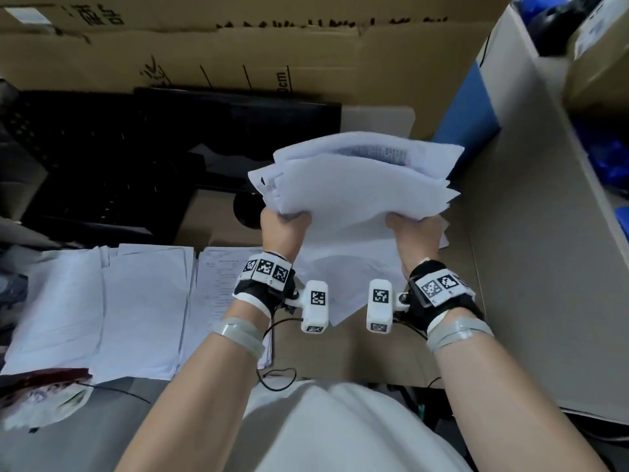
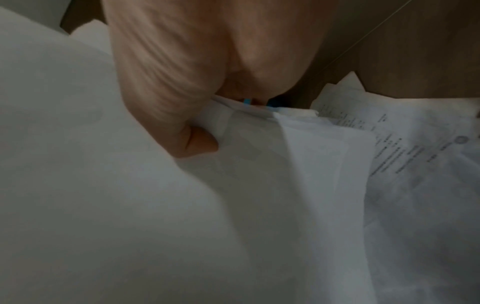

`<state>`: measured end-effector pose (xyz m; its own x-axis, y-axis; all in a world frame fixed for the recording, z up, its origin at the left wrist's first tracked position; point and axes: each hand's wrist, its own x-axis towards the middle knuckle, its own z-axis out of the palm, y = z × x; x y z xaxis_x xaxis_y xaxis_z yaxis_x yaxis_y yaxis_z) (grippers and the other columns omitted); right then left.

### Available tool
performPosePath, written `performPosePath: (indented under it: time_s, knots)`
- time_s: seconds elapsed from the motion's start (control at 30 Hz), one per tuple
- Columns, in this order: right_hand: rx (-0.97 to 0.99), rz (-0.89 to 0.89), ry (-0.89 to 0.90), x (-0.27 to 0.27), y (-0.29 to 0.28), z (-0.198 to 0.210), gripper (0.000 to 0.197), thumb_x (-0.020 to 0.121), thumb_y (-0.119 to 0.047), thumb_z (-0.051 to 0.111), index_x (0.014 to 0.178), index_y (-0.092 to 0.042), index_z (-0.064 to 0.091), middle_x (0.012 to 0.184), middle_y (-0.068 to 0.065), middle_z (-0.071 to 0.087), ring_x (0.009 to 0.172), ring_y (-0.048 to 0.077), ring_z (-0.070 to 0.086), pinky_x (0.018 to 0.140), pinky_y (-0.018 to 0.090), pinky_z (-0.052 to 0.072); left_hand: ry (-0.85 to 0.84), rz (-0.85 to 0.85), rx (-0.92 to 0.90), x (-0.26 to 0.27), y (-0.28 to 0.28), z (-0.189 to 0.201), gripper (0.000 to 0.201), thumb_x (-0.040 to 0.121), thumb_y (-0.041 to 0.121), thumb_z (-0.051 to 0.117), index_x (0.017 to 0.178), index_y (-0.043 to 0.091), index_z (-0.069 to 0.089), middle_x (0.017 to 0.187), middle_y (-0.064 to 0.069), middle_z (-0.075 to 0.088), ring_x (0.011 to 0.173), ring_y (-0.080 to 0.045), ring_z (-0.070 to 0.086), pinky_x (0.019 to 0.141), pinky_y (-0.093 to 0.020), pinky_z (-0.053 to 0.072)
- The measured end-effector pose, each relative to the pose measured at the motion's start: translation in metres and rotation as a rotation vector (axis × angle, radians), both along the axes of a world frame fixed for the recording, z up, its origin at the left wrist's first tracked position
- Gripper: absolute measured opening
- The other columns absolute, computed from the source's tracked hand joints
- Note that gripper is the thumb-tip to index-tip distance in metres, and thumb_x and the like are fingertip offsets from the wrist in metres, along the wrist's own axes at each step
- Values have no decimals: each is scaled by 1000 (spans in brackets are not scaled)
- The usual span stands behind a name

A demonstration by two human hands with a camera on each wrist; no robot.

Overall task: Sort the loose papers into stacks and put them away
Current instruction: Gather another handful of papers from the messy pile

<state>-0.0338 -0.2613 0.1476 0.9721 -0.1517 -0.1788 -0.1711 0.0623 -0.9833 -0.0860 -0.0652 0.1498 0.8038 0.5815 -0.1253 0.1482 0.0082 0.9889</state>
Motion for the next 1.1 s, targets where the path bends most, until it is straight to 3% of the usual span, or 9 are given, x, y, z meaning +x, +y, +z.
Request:
performPosePath:
  time_s: [0.07, 0.17, 0.3, 0.43, 0.57, 0.73, 0.8, 0.93, 1.1]
  knots:
    - [-62, 18, 75, 0, 3, -18, 24, 76, 12, 67, 96, -2, 71, 91, 3, 75, 80, 10, 72, 76, 28, 58, 78, -103, 87, -2, 16, -20, 25, 65, 6, 63, 89, 10, 67, 83, -6, 69, 77, -20, 66, 68, -35, 55]
    - [-162, 64, 255, -2, 13, -51, 37, 76, 7, 71, 108, -9, 64, 90, -4, 70, 85, 10, 70, 75, 21, 50, 291, -180, 24, 2, 26, -59, 47, 63, 8, 71, 109, 1, 65, 101, -9, 71, 92, -26, 69, 75, -36, 56]
    - [-188, 48, 371, 8, 34, -69, 45, 77, 7, 71, 115, -13, 56, 91, -7, 65, 84, 14, 64, 81, 25, 49, 385, -230, 95, 26, 31, -83, 72, 57, 28, 74, 125, 11, 56, 111, -1, 68, 97, -16, 67, 75, -24, 53]
    - [-235, -32, 422, 22, 39, -77, 24, 75, 5, 72, 96, -4, 67, 91, 4, 70, 83, 21, 67, 81, 33, 54, 375, -217, 55, 48, 40, -78, 50, 64, 4, 72, 114, 3, 64, 98, -2, 70, 82, -15, 65, 65, -23, 49]
    - [-172, -52, 493, 24, 38, -75, 17, 73, 3, 73, 87, 10, 69, 79, 6, 68, 72, 20, 63, 71, 29, 51, 417, -206, -36, 55, 37, -81, 47, 52, 13, 62, 99, 8, 66, 88, -3, 66, 76, -20, 59, 63, -25, 49]
    - [-121, -127, 367, 35, 28, -59, 13, 81, -8, 68, 85, -13, 57, 89, -1, 65, 80, 16, 62, 80, 29, 50, 303, -137, -84, 65, 28, -56, 24, 57, 13, 61, 80, 6, 62, 75, -9, 59, 68, -20, 53, 63, -33, 43]
    - [-123, -137, 308, 38, 23, -59, 12, 80, -8, 67, 92, -10, 63, 89, -2, 68, 81, 16, 64, 78, 27, 51, 222, -120, -117, 64, 28, -49, 19, 66, 5, 63, 85, 10, 63, 79, -6, 63, 71, -20, 59, 65, -30, 48]
    - [-203, -78, 365, 24, 16, -72, 23, 80, -12, 69, 102, -10, 64, 95, 1, 69, 89, 22, 65, 84, 32, 51, 314, -173, 13, 49, 28, -74, 48, 75, -7, 54, 120, 12, 56, 94, 2, 64, 88, -19, 64, 73, -28, 51]
    - [-238, -6, 389, 21, 16, -75, 23, 79, -14, 70, 102, -16, 66, 97, -1, 71, 92, 21, 67, 89, 35, 53, 491, -219, 305, 45, 27, -102, 50, 83, -9, 38, 126, 13, 54, 108, -3, 63, 103, -29, 60, 89, -35, 49]
